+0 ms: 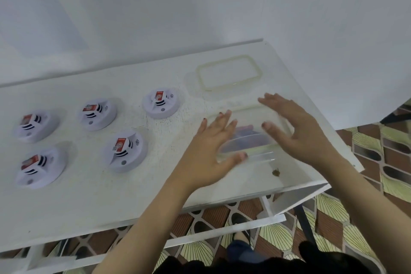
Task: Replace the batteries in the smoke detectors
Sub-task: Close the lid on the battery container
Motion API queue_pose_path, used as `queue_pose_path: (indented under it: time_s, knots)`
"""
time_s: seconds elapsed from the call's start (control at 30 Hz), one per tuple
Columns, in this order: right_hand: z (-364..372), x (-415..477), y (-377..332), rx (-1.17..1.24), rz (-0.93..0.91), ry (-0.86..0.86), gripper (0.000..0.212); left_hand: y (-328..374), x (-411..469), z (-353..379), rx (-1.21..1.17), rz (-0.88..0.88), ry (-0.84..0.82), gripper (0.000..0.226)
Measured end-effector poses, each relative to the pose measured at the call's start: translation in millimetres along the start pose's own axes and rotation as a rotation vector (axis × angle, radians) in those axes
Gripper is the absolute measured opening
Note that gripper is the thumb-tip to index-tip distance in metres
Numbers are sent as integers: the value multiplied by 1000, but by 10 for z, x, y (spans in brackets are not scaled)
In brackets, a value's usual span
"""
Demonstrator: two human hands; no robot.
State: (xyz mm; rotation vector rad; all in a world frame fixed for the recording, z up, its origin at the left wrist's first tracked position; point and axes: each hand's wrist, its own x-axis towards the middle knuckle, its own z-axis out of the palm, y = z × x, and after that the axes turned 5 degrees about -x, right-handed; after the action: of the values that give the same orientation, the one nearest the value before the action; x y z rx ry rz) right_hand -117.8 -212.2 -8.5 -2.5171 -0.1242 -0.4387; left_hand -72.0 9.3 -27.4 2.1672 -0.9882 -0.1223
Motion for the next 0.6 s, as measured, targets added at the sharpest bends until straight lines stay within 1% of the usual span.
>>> queue_pose_path:
  time_s: [0.03,0.07,0.1,0.13,0.17,0.23,0.3,0.43,0.5,0.6]
  knots:
    - [0,-36,11,-2,-49,-103,67,-27,-7,56,120,21,-4,83]
    - [3,-70,33,-46,-93,-197,78,-43,-12,98,218,52,27,89]
    - [19,-97,71,-113,-130,-257,85,-49,-15,121,276,76,61,88]
    - [40,-113,116,-177,-164,-278,87,-65,-14,142,308,99,100,82]
    - [59,-120,153,-213,-187,-273,86,-76,-9,158,328,119,134,77]
    - [83,-123,180,-207,-192,-235,82,-75,2,191,361,143,175,69]
    - [116,-135,176,-195,-198,-188,77,-85,4,226,373,170,202,65]
    - [203,-183,178,-261,-244,-59,68,-95,15,241,350,166,207,60]
    - [199,-188,172,-245,-235,-71,66,-70,15,229,300,134,193,61]
    - [123,-189,137,-182,-201,-113,63,-54,16,132,193,94,119,65]
